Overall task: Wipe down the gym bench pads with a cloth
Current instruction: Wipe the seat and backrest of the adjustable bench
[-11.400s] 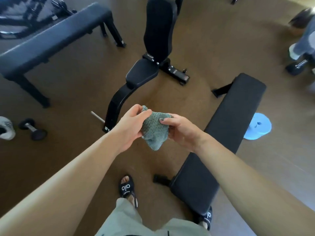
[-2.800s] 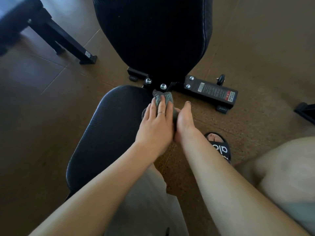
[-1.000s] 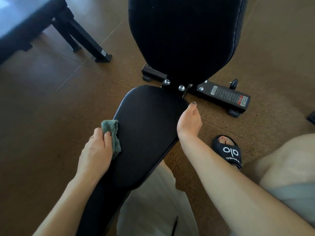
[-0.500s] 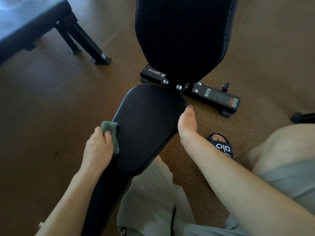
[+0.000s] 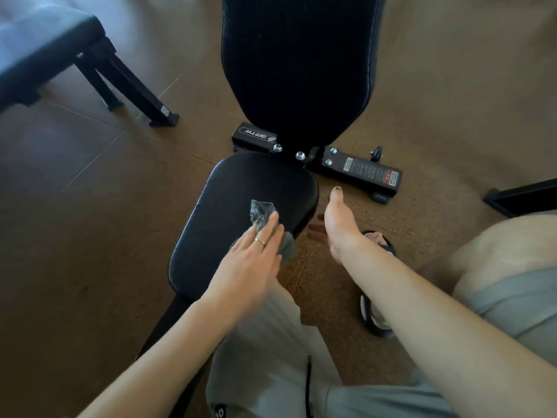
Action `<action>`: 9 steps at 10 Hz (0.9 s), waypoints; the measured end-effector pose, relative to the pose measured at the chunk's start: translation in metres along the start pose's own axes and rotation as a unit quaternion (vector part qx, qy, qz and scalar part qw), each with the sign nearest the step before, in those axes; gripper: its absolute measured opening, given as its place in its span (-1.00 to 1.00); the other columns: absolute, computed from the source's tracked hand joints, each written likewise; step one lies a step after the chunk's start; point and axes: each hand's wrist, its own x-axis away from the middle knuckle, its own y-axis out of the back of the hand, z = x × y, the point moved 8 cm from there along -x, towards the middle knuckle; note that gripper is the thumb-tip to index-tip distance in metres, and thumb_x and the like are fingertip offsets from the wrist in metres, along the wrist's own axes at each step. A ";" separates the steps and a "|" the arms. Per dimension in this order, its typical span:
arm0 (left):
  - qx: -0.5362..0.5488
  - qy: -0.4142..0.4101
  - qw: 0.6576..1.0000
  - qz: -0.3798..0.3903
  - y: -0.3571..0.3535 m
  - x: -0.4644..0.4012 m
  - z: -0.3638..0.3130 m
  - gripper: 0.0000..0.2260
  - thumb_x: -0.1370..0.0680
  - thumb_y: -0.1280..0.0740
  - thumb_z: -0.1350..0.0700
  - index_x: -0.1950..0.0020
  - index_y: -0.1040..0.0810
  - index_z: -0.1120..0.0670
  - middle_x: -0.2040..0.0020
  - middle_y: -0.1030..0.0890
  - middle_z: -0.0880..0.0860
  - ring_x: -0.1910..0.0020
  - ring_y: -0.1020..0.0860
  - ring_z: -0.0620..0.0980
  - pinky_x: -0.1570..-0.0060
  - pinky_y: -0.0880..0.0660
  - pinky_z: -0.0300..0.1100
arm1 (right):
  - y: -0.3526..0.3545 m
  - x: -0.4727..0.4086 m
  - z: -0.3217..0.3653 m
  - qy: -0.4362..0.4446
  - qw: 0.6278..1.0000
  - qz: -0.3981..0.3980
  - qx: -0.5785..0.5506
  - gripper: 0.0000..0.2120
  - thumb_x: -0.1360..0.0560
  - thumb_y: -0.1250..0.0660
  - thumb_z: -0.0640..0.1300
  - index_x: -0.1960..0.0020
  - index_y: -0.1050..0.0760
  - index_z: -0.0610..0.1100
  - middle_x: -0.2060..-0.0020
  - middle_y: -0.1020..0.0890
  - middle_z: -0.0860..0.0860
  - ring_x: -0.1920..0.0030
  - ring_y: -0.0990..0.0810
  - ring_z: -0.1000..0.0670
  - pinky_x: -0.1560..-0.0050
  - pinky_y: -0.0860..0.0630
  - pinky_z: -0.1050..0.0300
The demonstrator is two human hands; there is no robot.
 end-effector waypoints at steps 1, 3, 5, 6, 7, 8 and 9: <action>-0.017 -0.068 0.997 0.014 0.008 0.001 -0.008 -0.44 -0.69 0.11 -0.11 -0.67 -0.13 0.04 -0.68 0.04 0.01 -0.64 -0.06 -0.01 -0.58 0.12 -0.11 | 0.004 0.000 0.000 0.006 1.000 -0.012 -0.004 -0.32 -0.64 0.07 0.35 -0.62 -0.15 0.00 -0.53 -0.36 -0.09 -0.46 -0.42 -0.17 -0.51 -0.27 -0.21; 0.000 -0.005 1.000 -0.020 0.029 -0.097 0.001 -0.50 -0.75 0.01 -0.06 -0.69 -0.05 0.03 -0.69 0.05 -0.01 -0.66 -0.03 0.02 -0.59 0.11 -0.13 | 0.004 0.008 0.023 0.055 0.998 -0.009 0.032 -0.39 -0.68 0.09 0.28 -0.63 -0.16 0.01 -0.57 -0.31 -0.05 -0.55 -0.27 -0.15 -0.55 -0.16 -0.15; 0.029 0.035 0.997 -0.059 0.029 -0.170 0.002 -0.56 -0.76 -0.02 0.05 -0.64 -0.22 0.12 -0.67 -0.12 0.08 -0.64 -0.12 0.09 -0.60 -0.06 -0.07 | 0.054 0.017 0.095 0.158 0.987 -0.027 0.032 -0.44 -0.69 0.07 0.27 -0.63 -0.14 0.11 -0.55 -0.34 0.06 -0.53 -0.33 -0.04 -0.57 -0.19 -0.08; 0.017 0.043 0.994 -0.103 0.038 -0.173 -0.002 -0.69 -0.73 -0.13 0.12 -0.43 -0.45 0.15 -0.47 -0.45 0.10 -0.44 -0.40 0.11 -0.39 -0.37 -0.01 | 0.076 0.024 0.151 0.266 0.963 -0.016 0.050 -0.48 -0.72 0.09 0.19 -0.65 -0.04 0.12 -0.61 -0.19 0.14 -0.59 -0.17 0.04 -0.56 -0.06 0.08; 0.219 0.187 0.932 -0.219 0.058 -0.160 0.011 -0.81 -0.71 -0.16 0.11 -0.04 -0.53 0.13 -0.02 -0.60 0.05 0.03 -0.55 0.01 0.04 -0.50 -0.03 | 0.080 0.027 0.206 0.351 0.935 0.017 0.044 -0.50 -0.73 0.10 0.15 -0.65 0.01 0.14 -0.63 -0.11 0.17 -0.61 -0.07 0.09 -0.55 0.00 0.11; 0.704 0.395 0.491 -0.328 0.051 -0.150 0.028 -0.81 -0.69 -0.22 0.03 -0.07 -0.57 0.10 -0.01 -0.66 0.10 0.07 -0.64 0.00 0.18 -0.57 -0.14 | 0.065 0.019 0.252 0.409 0.909 0.080 0.017 -0.49 -0.73 0.15 0.16 -0.65 0.06 0.11 -0.64 -0.05 0.13 -0.63 -0.01 0.06 -0.62 0.06 -0.01; 0.829 0.334 0.286 -0.344 0.067 -0.172 0.007 -0.66 -0.69 -0.24 -0.09 -0.33 -0.53 0.11 -0.18 -0.69 0.14 0.00 -0.71 0.05 0.29 -0.63 -0.15 | 0.040 0.004 0.277 0.399 0.904 0.154 -0.003 -0.33 -0.62 0.15 0.33 -0.66 0.02 0.09 -0.64 -0.10 0.11 -0.63 -0.03 0.06 -0.63 0.04 -0.09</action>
